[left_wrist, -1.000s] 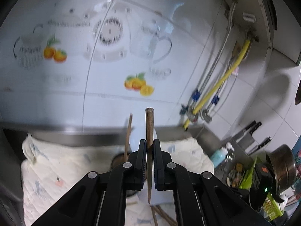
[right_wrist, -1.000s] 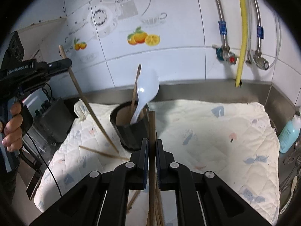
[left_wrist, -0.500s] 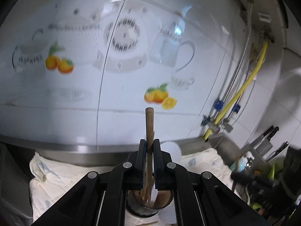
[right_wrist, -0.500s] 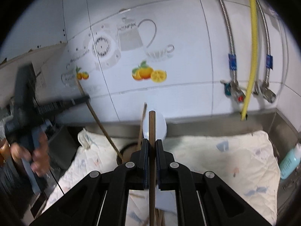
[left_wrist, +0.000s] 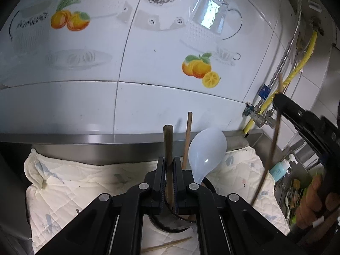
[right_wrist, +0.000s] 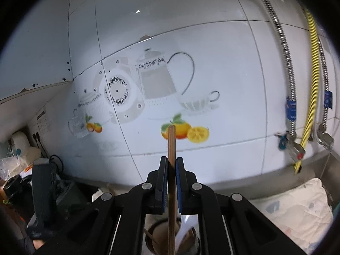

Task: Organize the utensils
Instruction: 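Lower the chopsticks into the holder and open both grippers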

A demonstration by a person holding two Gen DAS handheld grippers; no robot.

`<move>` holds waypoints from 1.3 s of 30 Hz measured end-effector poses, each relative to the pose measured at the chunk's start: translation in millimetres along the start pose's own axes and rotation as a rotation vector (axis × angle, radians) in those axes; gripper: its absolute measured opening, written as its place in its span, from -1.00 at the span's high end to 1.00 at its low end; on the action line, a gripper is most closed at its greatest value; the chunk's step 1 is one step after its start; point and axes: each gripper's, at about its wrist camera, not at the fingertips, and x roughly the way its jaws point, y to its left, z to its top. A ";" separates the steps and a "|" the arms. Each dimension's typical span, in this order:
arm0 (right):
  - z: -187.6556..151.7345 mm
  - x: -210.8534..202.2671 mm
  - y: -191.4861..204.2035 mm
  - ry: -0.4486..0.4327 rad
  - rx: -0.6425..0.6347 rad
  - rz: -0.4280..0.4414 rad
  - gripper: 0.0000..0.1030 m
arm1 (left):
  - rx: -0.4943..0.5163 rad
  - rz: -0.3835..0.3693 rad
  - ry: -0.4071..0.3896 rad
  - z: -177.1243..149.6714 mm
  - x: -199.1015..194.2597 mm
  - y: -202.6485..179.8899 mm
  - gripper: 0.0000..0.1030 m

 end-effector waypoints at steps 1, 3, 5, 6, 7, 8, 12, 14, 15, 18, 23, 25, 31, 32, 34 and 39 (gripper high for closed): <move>-0.5 2.8 -0.4 -0.010 0.005 0.002 0.82 | -0.004 -0.003 0.001 0.3 -0.9 0.7 0.88; -1.5 10.6 -1.2 -0.027 0.017 0.004 0.82 | -0.012 -0.008 0.005 -0.2 -1.1 3.6 0.87; -1.5 17.0 -2.1 -0.045 0.030 0.006 0.82 | -0.019 -0.013 0.010 -0.6 -1.1 6.6 0.87; -1.5 19.7 -2.8 -0.056 0.038 0.009 0.82 | -0.024 -0.017 0.014 -0.7 -1.1 8.3 0.87; -1.9 22.2 -3.2 -0.065 0.044 0.006 0.82 | -0.029 -0.020 0.016 -0.3 -1.9 9.0 0.86; -3.1 24.3 -3.2 -0.073 0.043 0.000 0.82 | -0.035 -0.025 0.019 -0.5 -1.6 11.1 0.86; -13.3 39.6 -3.2 -0.045 0.026 -0.023 0.82 | -0.040 -0.030 0.028 -0.4 -1.4 14.5 0.84; -20.5 44.3 -3.1 -0.028 0.004 -0.037 0.82 | -0.039 -0.030 0.034 -0.3 -1.7 15.2 0.83; -24.4 45.8 -3.6 -0.021 -0.002 -0.040 0.82 | -0.043 -0.034 0.036 -0.2 -2.3 15.8 0.83; -33.7 51.4 -4.0 0.029 -0.017 -0.040 0.82 | -0.048 -0.047 0.042 -0.6 -4.3 16.6 0.82; -44.3 53.9 -3.2 0.101 -0.055 -0.055 0.82 | -0.032 -0.050 0.042 -1.6 -12.0 15.7 0.70; -46.4 53.7 -5.2 0.133 -0.060 -0.052 0.82 | -0.028 -0.044 0.035 -2.4 -18.1 15.9 0.34; -50.0 44.5 -11.2 0.180 -0.061 -0.051 0.69 | -0.006 -0.026 -0.002 -6.6 -40.9 15.7 -0.04; -50.7 42.4 -11.3 0.183 -0.065 -0.050 0.52 | 0.000 -0.027 -0.003 -8.1 -44.7 15.5 -0.04; -51.6 33.4 -12.1 0.187 -0.075 -0.048 0.29 | 0.018 -0.025 0.001 -11.5 -51.2 14.6 -0.04; -54.8 14.0 -14.5 0.201 -0.079 -0.039 0.23 | 0.051 -0.011 0.040 -28.8 -62.8 16.1 -0.04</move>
